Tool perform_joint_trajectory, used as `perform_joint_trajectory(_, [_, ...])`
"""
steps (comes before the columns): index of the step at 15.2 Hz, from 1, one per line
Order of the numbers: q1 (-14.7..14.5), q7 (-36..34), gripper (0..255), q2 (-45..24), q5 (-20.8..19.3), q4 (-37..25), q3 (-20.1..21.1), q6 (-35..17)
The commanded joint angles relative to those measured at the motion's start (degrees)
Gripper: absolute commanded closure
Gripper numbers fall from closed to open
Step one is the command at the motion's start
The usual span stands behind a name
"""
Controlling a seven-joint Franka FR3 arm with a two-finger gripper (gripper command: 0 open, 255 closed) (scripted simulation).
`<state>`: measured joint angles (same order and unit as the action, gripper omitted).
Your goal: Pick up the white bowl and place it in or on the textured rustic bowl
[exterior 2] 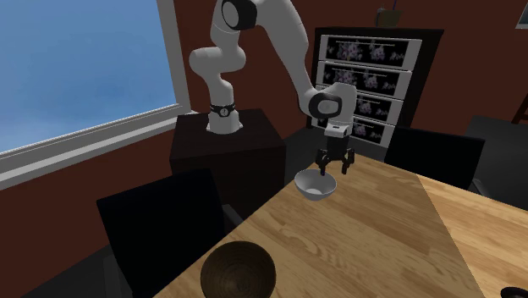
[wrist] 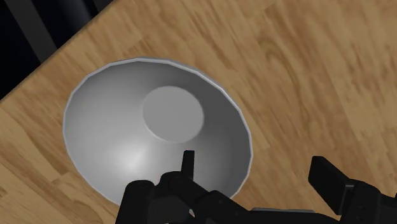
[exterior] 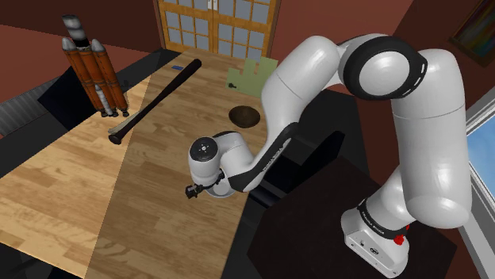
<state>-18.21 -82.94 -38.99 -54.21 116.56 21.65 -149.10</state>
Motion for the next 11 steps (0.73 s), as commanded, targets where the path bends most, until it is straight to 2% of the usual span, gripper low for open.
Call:
perform_joint_trajectory(1, [-0.02,-0.04,0,-0.05,-0.05,-0.02,-0.04,-0.04])
perform_joint_trajectory(4, [-0.02,-0.03,0,-0.04,-0.05,-0.01,-0.04,-0.04])
perform_joint_trajectory(5, [-0.02,-0.03,255,-0.04,-0.05,-0.01,-0.04,-0.04])
perform_joint_trajectory(11, [-0.01,-0.03,255,-0.03,-0.04,0.00,-0.03,-0.04])
